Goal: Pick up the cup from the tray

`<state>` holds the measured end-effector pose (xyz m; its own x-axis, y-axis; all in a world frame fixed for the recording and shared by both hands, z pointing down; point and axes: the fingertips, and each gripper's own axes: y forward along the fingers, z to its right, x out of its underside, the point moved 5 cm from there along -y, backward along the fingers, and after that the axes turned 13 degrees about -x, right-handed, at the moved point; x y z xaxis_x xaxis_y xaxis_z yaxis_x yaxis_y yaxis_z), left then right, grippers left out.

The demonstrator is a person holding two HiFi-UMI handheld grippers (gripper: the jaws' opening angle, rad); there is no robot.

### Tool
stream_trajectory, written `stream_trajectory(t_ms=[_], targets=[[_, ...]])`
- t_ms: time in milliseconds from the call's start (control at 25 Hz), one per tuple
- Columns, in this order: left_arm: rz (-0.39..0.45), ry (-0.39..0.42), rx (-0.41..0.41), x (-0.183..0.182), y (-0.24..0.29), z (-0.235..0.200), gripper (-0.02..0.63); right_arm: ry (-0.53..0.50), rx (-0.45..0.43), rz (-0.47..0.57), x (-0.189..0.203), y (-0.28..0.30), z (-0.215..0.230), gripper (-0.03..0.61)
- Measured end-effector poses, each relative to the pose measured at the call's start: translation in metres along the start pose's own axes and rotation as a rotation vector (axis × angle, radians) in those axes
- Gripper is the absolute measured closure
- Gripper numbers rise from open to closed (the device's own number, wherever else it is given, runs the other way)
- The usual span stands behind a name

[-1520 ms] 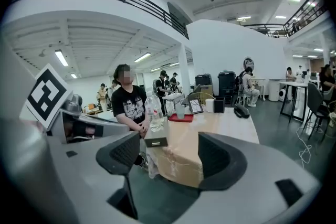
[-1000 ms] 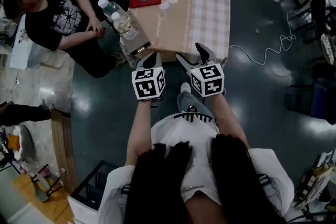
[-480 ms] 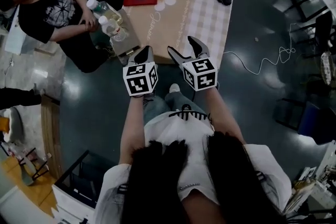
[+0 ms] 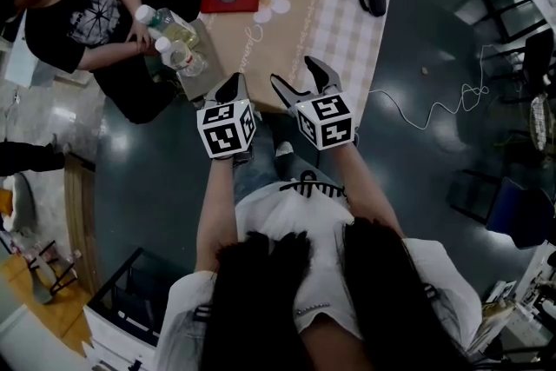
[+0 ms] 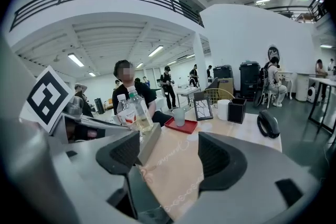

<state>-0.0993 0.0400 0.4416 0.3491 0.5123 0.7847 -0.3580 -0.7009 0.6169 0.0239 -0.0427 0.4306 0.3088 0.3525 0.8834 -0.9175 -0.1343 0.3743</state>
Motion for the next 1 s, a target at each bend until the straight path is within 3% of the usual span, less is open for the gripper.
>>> stream_trajectory(t_ms=[720, 1000], targets=[[-0.058, -0.003, -0.042, -0.049, 0.101, -0.027, 0.609, -0.048, -0.044, -0.006, -0.06, 0.114, 0.063, 0.229], [-0.131, -0.074, -0.065, -0.049, 0.135, -0.042, 0.609, -0.088, -0.076, -0.029, -0.074, 0.177, 0.08, 0.222]])
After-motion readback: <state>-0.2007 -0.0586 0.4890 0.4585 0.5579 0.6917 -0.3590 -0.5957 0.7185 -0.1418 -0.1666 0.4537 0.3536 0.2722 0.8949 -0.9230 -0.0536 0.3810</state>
